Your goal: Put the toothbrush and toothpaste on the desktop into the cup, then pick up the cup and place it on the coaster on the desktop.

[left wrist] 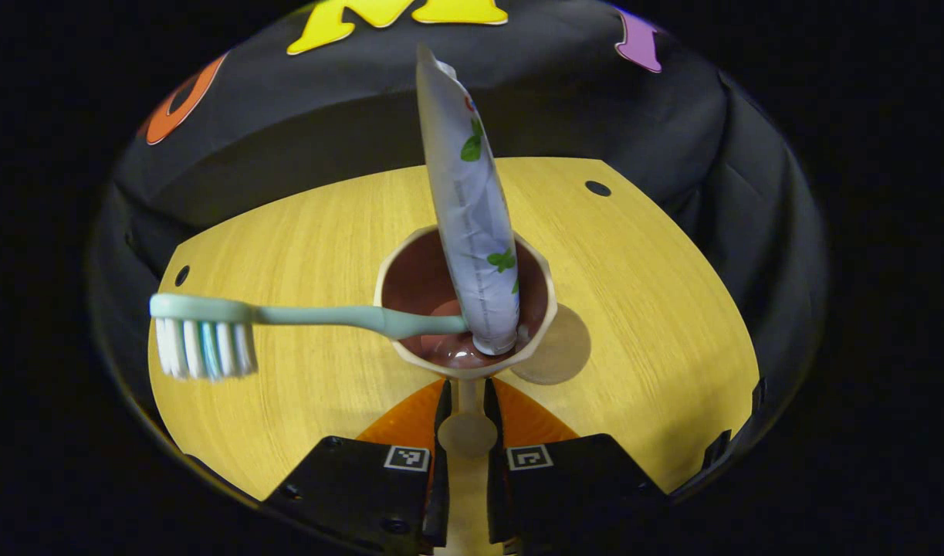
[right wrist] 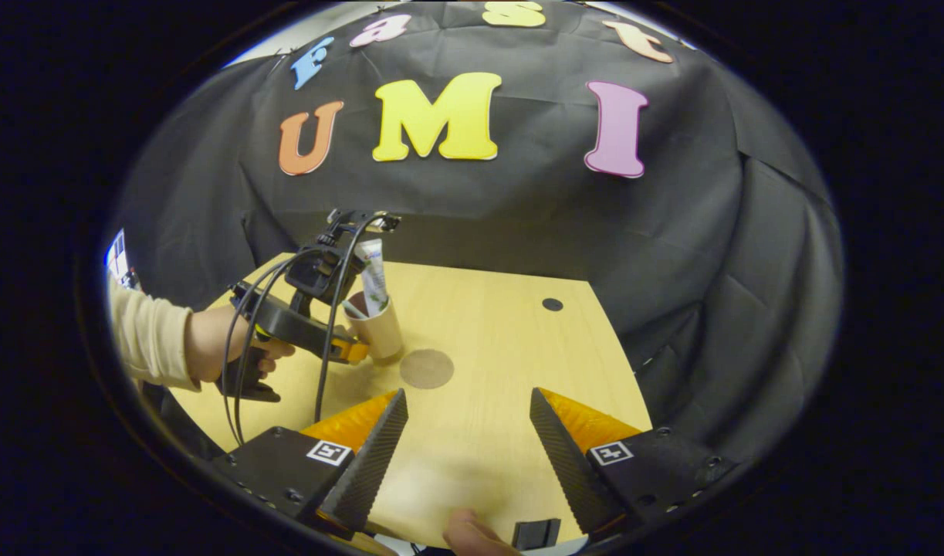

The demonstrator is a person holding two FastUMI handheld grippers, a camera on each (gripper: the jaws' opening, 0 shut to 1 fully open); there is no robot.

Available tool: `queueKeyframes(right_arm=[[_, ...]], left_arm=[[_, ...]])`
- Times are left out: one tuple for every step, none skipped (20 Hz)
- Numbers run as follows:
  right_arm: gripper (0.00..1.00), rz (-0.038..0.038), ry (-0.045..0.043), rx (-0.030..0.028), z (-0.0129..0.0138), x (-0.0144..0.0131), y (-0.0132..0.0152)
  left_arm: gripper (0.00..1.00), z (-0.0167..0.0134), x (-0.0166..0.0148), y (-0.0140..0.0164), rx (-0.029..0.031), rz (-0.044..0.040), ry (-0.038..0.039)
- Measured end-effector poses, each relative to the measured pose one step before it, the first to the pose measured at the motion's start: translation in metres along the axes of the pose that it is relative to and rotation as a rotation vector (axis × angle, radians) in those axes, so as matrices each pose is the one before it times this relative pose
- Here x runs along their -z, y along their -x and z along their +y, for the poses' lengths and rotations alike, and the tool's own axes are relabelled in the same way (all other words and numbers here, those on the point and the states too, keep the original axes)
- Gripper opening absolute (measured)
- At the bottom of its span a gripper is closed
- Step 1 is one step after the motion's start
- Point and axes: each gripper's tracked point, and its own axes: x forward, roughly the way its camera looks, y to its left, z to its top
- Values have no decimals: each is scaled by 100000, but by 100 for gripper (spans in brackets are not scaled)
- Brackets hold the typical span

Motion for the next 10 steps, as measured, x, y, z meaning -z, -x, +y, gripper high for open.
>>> queueKeyframes(right_arm=[[96, 200, -311, 974, -477, 266, 139], [96, 282, -227, 1203, -556, 205, 106], [96, 422, -414, 1090, -487, 328, 151], [96, 571, -573, 935, -415, 290, 87], [96, 460, -738, 680, -372, 359, 109], [96, 418, -608, 691, -393, 198, 89], [96, 405, -367, 775, -364, 287, 104], [96, 376, -324, 511, -261, 209, -54], [96, 321, -265, 478, -59, -4, -20], [96, 241, -213, 279, 26, -40, 34]], left_arm=[[22, -3940, -728, 995, 1446, 296, -1336], [22, -1355, -230, -35, 1297, 403, -1312], [22, 3355, 702, -608, 1092, 470, -1215], [23, -410, 252, -5, 901, 377, -1114], [23, -1025, 292, 375, 712, 270, -947], [23, -837, 115, 377, 833, 286, -488], [22, -161, 648, 1012, 975, 831, -515], [22, 612, 697, 563, 279, 1019, -242], [23, -3, 497, 324, 140, 991, 41], [24, 38, 705, 248, 521, 2346, 225]])
